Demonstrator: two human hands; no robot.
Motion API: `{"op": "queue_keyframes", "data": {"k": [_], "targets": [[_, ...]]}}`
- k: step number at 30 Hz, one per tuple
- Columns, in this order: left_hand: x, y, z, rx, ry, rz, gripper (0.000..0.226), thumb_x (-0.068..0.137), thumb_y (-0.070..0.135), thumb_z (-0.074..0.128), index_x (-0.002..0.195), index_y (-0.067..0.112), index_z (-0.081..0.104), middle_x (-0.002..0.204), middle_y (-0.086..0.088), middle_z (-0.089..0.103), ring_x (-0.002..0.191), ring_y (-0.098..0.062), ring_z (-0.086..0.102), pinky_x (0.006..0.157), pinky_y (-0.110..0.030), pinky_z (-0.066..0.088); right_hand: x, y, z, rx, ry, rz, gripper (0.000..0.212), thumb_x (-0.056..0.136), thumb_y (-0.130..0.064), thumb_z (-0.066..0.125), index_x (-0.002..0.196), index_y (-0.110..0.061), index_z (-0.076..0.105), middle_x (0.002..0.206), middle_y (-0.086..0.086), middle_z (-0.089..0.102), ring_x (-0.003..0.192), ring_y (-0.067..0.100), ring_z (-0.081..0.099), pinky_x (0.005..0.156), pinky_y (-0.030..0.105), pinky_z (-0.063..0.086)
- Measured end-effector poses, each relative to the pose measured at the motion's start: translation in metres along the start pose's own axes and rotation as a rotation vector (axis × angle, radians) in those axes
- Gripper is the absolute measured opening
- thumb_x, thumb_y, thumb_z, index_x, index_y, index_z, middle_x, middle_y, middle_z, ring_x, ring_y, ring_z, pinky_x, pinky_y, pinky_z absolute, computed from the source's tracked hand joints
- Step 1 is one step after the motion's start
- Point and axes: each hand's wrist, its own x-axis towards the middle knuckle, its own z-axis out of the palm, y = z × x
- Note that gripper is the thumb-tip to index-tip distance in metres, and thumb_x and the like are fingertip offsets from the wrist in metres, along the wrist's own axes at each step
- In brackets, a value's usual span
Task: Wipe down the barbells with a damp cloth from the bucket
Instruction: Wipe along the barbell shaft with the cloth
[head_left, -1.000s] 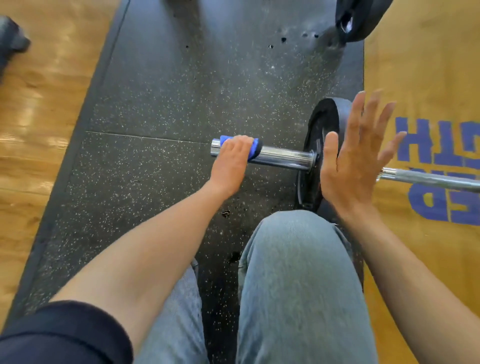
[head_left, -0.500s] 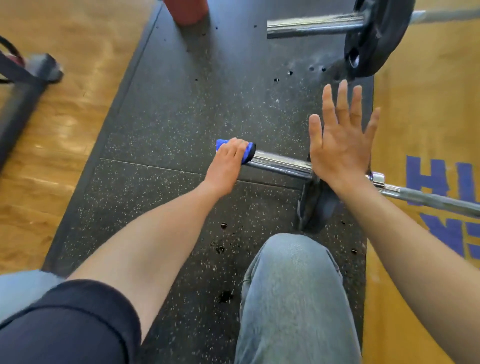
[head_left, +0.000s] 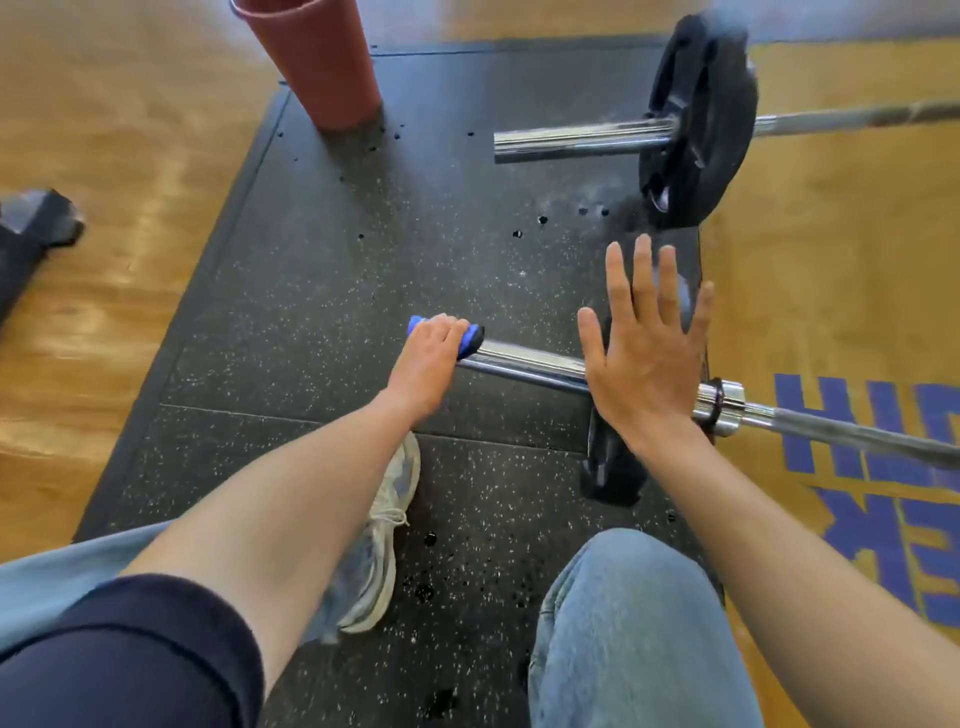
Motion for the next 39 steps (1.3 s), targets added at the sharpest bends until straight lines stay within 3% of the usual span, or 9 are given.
{"op": "queue_keyframes", "data": {"k": [3, 7, 14, 20, 22, 25, 30, 35, 39], "targets": [[0.011, 0.027, 0.009, -0.028, -0.003, -0.010, 0.078, 0.072, -0.019, 0.068, 0.143, 0.005, 0.046, 0.140, -0.012, 0.050, 0.133, -0.035, 0.042, 0.116, -0.043, 0.031, 0.021, 0.003, 0.002, 0.042, 0.027, 0.031, 0.066, 0.105, -0.055, 0.024, 0.162, -0.024, 0.013, 0.170, 0.001, 0.008, 0.157, 0.021, 0.002, 0.124, 0.057, 0.005], [0.026, 0.060, 0.021, -0.049, 0.019, 0.199, 0.073, 0.081, -0.014, 0.065, 0.148, 0.005, 0.044, 0.146, -0.011, 0.049, 0.137, -0.032, 0.041, 0.122, -0.042, 0.027, 0.051, 0.009, -0.004, 0.118, 0.094, 0.048, 0.064, 0.105, -0.052, 0.026, 0.161, -0.021, 0.022, 0.170, 0.002, 0.014, 0.157, 0.019, 0.006, 0.124, 0.057, 0.006], [0.058, 0.009, 0.006, 0.000, 0.076, 0.069, 0.052, 0.085, -0.008, 0.060, 0.133, 0.010, 0.052, 0.123, -0.007, 0.055, 0.112, -0.029, 0.050, 0.105, -0.039, 0.037, 0.024, 0.003, 0.006, -0.035, 0.064, 0.018, 0.063, 0.105, -0.050, 0.026, 0.162, -0.024, 0.017, 0.170, 0.001, 0.009, 0.157, 0.021, 0.002, 0.123, 0.058, 0.006], [0.072, 0.091, 0.025, -0.115, 0.046, 0.233, 0.070, 0.093, -0.004, 0.058, 0.156, 0.009, 0.031, 0.158, -0.007, 0.036, 0.150, -0.027, 0.027, 0.126, -0.037, 0.008, 0.062, 0.008, 0.012, 0.012, 0.093, 0.036, 0.063, 0.105, -0.051, 0.027, 0.160, -0.022, 0.023, 0.169, 0.001, 0.015, 0.157, 0.019, 0.007, 0.125, 0.053, 0.006], [0.082, 0.084, 0.025, -0.088, 0.049, 0.302, 0.068, 0.095, -0.005, 0.054, 0.157, 0.010, 0.030, 0.160, -0.007, 0.034, 0.152, -0.029, 0.025, 0.128, -0.042, 0.012, 0.082, 0.014, 0.008, 0.062, 0.121, 0.024, 0.061, 0.105, -0.048, 0.026, 0.160, -0.021, 0.024, 0.169, 0.001, 0.016, 0.157, 0.018, 0.007, 0.125, 0.052, 0.003], [0.097, 0.029, 0.017, -0.054, 0.082, 0.166, 0.061, 0.095, -0.007, 0.048, 0.151, 0.013, 0.038, 0.149, -0.008, 0.042, 0.142, -0.032, 0.037, 0.121, -0.044, 0.028, 0.087, 0.021, 0.005, 0.068, 0.147, 0.079, 0.060, 0.106, -0.045, 0.026, 0.161, -0.022, 0.021, 0.170, 0.000, 0.012, 0.157, 0.019, 0.004, 0.124, 0.049, -0.004], [0.118, 0.013, 0.018, 0.028, 0.094, 0.055, 0.077, 0.089, -0.012, 0.054, 0.157, 0.008, 0.024, 0.158, -0.008, 0.032, 0.154, -0.030, 0.016, 0.127, -0.040, 0.007, 0.074, 0.023, 0.027, 0.010, 0.099, 0.135, 0.061, 0.106, -0.047, 0.022, 0.162, -0.025, 0.016, 0.170, -0.001, 0.010, 0.157, 0.022, 0.004, 0.124, 0.055, 0.001], [0.120, 0.121, 0.043, -0.030, 0.067, 0.285, 0.074, 0.097, 0.000, 0.049, 0.162, 0.009, 0.014, 0.167, -0.009, 0.021, 0.156, -0.028, 0.011, 0.128, -0.040, 0.003, 0.110, 0.022, 0.031, 0.004, 0.108, 0.137, 0.060, 0.107, -0.049, 0.019, 0.162, -0.026, 0.015, 0.170, 0.000, 0.010, 0.157, 0.021, 0.004, 0.125, 0.053, 0.003], [0.135, 0.107, 0.043, -0.005, 0.132, 0.422, 0.077, 0.092, -0.005, 0.048, 0.161, 0.010, 0.018, 0.166, -0.009, 0.025, 0.155, -0.028, 0.018, 0.128, -0.039, 0.010, 0.127, 0.022, 0.034, 0.011, 0.102, 0.139, 0.062, 0.106, -0.054, 0.016, 0.161, -0.026, 0.018, 0.170, 0.000, 0.012, 0.157, 0.021, 0.004, 0.125, 0.053, 0.004]]}}
